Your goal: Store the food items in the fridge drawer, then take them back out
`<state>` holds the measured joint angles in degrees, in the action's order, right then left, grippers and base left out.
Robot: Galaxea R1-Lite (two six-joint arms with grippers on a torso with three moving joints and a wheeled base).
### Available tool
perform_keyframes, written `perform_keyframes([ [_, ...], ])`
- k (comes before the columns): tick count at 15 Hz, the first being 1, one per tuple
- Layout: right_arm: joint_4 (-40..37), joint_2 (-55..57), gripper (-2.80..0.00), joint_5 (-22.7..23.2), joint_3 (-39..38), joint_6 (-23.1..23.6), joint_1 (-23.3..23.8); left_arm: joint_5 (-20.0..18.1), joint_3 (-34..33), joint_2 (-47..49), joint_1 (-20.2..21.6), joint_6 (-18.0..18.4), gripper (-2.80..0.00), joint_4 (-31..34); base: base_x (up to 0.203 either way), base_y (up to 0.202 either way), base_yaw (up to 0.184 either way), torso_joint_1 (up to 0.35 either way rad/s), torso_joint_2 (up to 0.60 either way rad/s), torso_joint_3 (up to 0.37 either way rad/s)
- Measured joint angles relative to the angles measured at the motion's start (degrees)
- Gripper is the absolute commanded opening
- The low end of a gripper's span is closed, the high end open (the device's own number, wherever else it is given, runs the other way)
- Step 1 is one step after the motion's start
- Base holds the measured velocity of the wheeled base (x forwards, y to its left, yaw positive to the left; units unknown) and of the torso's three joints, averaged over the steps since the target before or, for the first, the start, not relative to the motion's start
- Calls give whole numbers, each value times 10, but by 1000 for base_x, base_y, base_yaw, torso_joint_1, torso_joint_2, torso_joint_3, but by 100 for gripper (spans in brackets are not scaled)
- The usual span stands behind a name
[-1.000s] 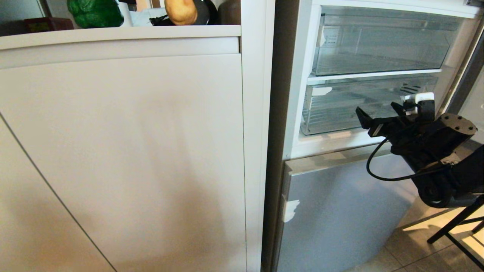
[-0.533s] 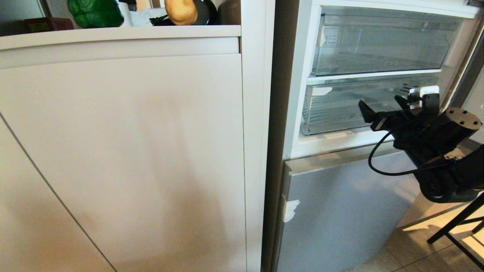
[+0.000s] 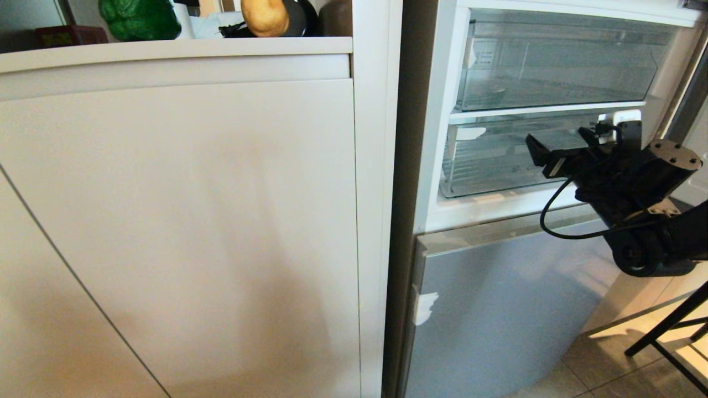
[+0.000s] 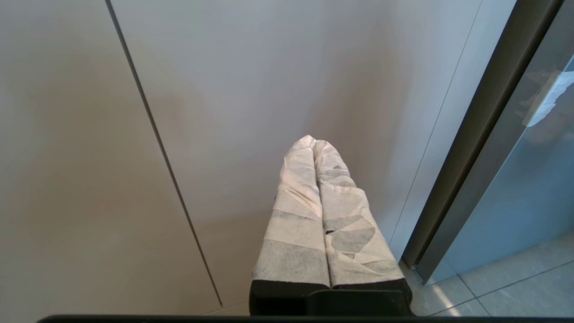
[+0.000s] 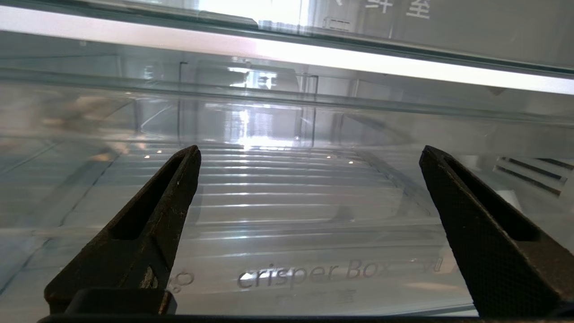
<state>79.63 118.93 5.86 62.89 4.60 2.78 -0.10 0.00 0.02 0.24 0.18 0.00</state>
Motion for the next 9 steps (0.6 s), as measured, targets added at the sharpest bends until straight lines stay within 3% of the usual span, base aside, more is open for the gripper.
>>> perform_keyframes([
  [9,-6,9,0,-1,24,1,0,0,0,0,0,0,-280,0,0,0,0,0,0,0],
])
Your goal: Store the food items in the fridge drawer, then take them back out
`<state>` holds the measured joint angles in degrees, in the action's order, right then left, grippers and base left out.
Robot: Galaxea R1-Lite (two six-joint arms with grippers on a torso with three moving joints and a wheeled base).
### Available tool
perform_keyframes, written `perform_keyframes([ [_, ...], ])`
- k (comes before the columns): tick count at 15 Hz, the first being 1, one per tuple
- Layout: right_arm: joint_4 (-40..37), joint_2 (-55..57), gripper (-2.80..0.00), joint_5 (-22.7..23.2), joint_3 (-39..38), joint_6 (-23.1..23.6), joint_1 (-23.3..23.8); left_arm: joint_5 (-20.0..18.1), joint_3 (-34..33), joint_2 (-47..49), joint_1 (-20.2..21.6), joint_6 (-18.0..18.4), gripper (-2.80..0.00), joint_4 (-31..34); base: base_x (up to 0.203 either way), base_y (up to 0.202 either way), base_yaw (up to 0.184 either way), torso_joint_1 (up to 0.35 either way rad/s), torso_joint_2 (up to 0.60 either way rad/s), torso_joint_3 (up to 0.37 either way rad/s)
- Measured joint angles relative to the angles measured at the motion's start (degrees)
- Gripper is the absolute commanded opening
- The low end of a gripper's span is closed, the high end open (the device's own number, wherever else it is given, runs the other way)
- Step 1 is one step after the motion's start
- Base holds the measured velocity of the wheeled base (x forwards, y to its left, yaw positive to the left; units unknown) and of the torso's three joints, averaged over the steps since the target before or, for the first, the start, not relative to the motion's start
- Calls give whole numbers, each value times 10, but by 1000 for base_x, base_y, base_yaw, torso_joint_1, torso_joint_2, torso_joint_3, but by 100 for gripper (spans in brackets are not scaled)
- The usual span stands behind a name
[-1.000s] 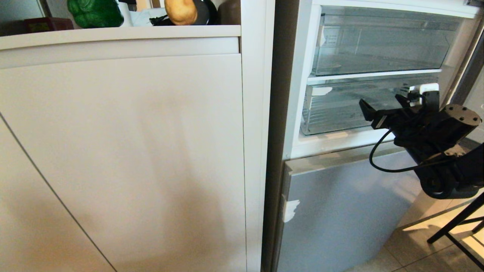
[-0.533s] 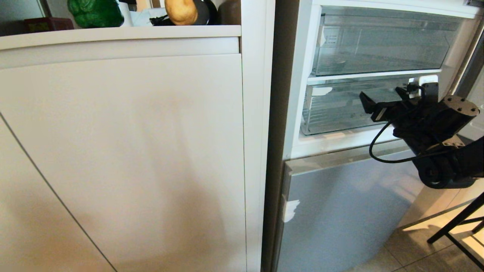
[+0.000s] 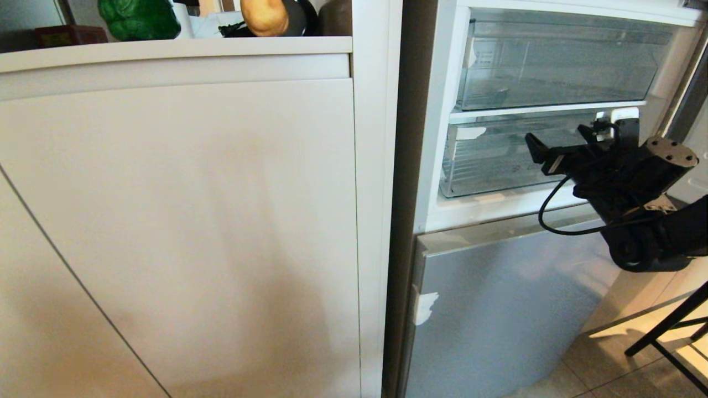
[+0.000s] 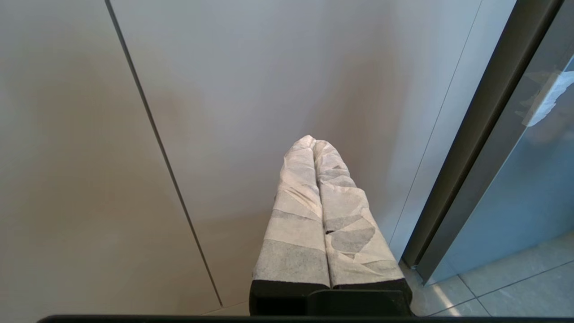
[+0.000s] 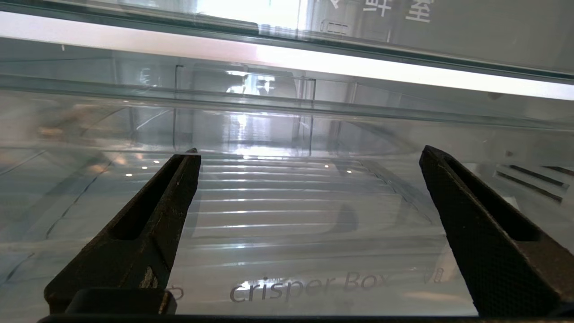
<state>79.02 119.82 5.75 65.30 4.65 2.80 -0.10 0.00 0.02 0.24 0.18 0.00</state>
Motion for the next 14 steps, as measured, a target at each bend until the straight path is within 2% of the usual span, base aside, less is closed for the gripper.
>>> perform_keyframes([
  [5,4,-2,0,-1,-1,0,0,0,0,0,0,0,-280,0,0,0,0,0,0,0],
  [14,49,-34,0,-1,-59,2,0,0,0,0,0,0,-280,0,0,0,0,0,0,0],
])
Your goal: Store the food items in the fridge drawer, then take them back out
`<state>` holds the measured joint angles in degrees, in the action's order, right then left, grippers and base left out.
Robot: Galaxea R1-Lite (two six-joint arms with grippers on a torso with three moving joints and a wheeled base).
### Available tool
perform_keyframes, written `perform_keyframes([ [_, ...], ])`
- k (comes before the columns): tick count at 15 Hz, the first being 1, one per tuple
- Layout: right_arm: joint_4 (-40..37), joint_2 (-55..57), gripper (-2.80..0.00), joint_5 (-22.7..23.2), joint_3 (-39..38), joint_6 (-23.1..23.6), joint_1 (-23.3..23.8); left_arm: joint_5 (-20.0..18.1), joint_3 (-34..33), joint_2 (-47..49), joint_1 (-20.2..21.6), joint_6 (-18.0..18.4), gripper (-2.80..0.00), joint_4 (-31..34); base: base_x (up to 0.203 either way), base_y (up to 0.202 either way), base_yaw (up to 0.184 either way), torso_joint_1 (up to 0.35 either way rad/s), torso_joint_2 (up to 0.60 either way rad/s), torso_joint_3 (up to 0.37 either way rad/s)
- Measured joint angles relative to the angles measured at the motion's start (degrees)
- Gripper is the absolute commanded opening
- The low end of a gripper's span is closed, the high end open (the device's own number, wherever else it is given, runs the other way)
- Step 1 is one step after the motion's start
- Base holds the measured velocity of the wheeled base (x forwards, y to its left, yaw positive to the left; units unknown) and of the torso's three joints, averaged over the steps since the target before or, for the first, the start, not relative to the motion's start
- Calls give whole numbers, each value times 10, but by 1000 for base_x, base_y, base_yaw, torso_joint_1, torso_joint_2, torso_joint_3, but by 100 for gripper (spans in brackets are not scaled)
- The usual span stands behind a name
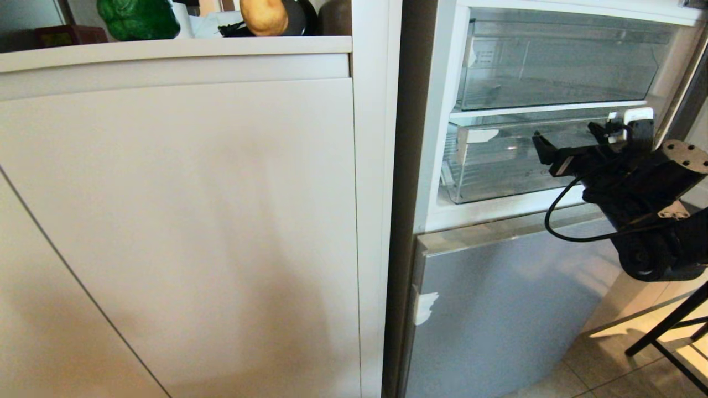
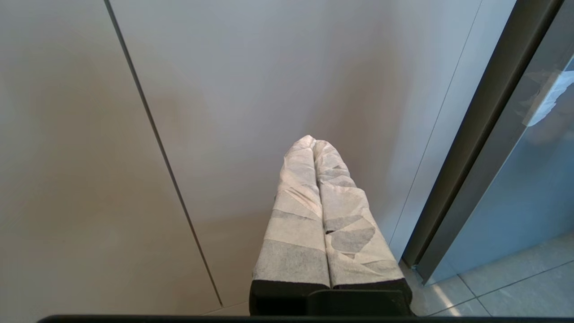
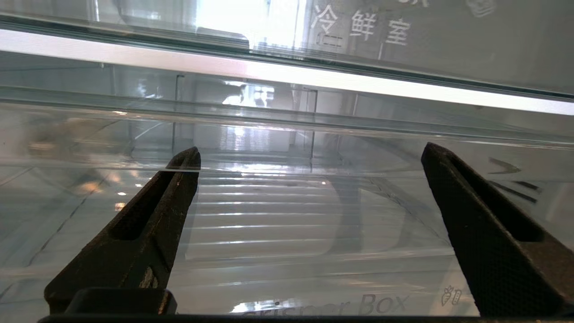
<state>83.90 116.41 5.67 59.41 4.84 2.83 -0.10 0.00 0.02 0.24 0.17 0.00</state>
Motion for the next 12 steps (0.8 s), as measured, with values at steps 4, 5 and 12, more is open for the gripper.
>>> perform_keyframes([
  [4,33,-13,0,0,-42,0,0,0,0,0,0,0,-280,0,0,0,0,0,0,0],
  [5,36,-19,0,0,-59,0,-1,0,0,0,0,0,-280,0,0,0,0,0,0,0],
  [12,34,-89,0,2,-174,-2,-1,0,0,0,0,0,-280,0,0,0,0,0,0,0],
])
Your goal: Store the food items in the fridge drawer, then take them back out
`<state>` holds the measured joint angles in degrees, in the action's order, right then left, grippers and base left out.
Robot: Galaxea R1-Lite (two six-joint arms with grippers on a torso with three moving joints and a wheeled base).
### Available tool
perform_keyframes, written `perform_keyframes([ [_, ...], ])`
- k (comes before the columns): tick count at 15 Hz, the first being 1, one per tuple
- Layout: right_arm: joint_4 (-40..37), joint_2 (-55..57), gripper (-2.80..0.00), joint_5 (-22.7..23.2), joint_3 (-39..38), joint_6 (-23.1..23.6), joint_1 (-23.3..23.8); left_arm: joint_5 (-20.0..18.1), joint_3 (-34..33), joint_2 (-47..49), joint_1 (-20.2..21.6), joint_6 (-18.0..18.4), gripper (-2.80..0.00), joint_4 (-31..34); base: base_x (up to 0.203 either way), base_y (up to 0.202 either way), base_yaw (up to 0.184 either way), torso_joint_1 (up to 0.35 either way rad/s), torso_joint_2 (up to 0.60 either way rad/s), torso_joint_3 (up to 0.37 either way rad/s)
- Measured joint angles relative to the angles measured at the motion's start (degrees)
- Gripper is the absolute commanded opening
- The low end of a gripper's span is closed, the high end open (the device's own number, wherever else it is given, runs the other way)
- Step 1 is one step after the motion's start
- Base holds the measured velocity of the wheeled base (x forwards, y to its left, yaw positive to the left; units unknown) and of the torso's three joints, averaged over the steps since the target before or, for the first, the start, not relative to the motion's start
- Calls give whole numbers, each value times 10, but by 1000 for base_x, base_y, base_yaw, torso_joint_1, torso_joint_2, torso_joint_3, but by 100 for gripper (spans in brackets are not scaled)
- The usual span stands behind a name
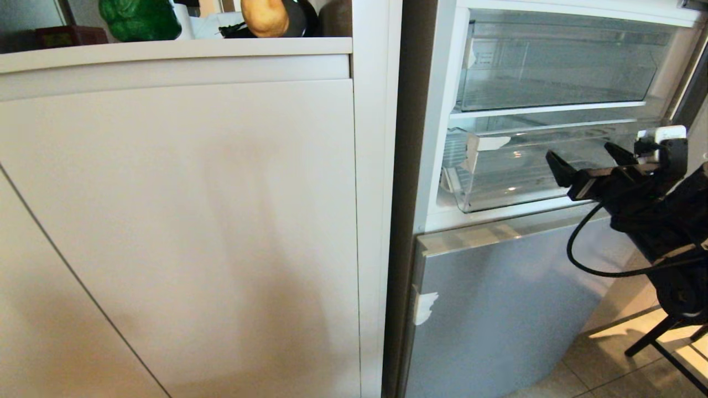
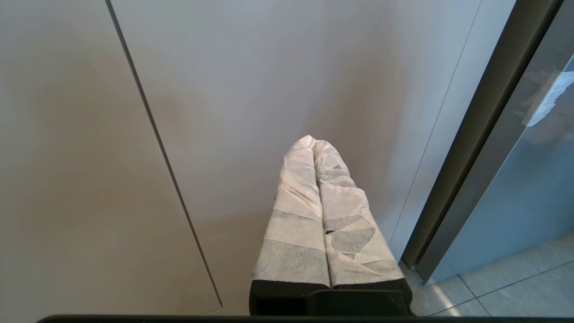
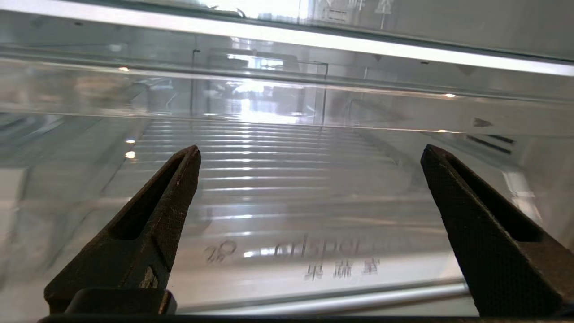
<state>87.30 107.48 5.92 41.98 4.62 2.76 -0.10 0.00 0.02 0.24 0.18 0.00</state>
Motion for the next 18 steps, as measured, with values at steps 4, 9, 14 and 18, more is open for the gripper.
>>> perform_keyframes([
  [4,-1,-26,0,0,-21,0,0,0,0,0,0,0,-280,0,0,0,0,0,0,0],
  [9,-1,2,0,-1,8,0,1,0,0,0,0,0,-280,0,0,0,0,0,0,0],
  [14,-1,37,0,-2,55,0,5,0,0,0,0,0,-280,0,0,0,0,0,0,0],
  [18,-1,47,0,-1,66,0,6,0,0,0,0,0,-280,0,0,0,0,0,0,0],
])
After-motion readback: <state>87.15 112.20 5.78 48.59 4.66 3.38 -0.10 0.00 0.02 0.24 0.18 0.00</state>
